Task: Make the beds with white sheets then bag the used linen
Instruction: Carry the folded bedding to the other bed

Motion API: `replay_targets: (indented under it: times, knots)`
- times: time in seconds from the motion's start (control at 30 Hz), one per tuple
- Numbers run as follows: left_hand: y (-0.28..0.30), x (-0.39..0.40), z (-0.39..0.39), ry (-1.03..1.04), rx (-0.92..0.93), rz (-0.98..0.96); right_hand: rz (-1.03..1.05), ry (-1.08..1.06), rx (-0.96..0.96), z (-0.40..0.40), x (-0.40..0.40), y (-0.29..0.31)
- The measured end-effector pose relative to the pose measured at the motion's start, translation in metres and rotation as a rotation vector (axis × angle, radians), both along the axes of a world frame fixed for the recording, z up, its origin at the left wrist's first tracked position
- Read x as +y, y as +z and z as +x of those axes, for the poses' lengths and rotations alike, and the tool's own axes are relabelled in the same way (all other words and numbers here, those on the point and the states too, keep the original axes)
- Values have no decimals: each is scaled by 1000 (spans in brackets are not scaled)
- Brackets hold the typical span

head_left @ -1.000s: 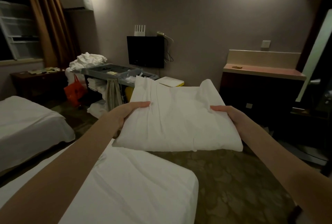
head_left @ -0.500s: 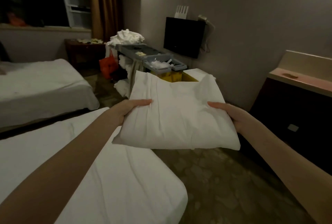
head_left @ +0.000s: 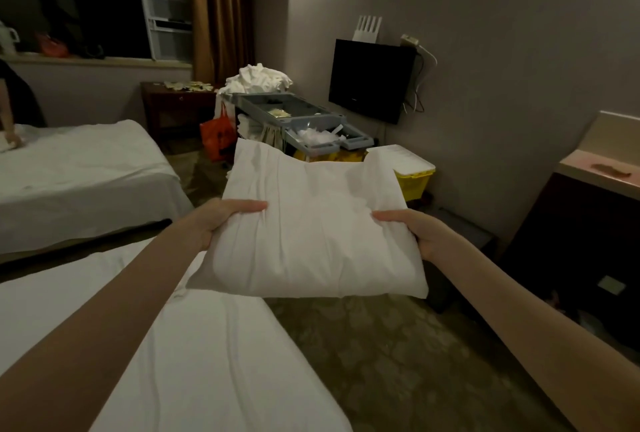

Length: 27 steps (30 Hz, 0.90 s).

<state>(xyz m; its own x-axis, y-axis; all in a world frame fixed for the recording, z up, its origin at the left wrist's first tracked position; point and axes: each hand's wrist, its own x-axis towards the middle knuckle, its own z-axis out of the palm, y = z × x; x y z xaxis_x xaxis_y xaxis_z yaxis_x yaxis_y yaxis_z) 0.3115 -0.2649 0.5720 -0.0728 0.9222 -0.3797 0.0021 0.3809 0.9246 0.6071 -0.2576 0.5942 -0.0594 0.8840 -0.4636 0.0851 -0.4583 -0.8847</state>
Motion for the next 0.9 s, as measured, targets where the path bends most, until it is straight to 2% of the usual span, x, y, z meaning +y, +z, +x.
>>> replay_targets:
  times: [0.3, 0.67, 0.9]
  knots:
    - [1, 80, 37, 98, 26, 12, -7, 70, 38, 37, 92, -1]
    - [-5, 182, 112, 243, -24, 95, 57, 226, -36, 111, 246, 6]
    - [-14, 197, 121, 419, -58, 75, 49, 408, -80, 94, 313, 2]
